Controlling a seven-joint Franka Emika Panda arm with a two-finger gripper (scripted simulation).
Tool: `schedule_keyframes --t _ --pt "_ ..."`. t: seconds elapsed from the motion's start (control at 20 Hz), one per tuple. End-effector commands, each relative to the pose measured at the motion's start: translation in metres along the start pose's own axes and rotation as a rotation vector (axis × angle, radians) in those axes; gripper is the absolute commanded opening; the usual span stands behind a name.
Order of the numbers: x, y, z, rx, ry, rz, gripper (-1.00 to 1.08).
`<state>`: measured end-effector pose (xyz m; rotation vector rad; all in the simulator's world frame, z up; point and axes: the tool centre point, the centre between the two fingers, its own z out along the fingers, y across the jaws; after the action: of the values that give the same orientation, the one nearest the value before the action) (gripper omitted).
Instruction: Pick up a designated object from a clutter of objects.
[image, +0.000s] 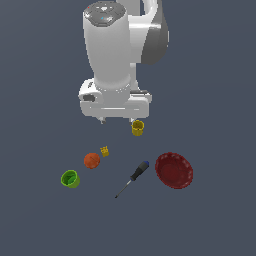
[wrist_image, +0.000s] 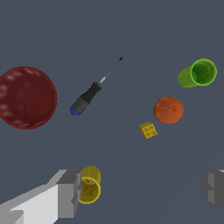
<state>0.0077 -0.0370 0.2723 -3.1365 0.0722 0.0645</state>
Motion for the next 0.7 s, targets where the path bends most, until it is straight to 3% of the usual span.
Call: schedule_keyframes --t 0.0,0.65 --pt "0.009 0.012 0.016 0.005 0.003 0.026 1.0" --pt "0.046 0.098 0.131 0.011 0.032 0.203 1.0"
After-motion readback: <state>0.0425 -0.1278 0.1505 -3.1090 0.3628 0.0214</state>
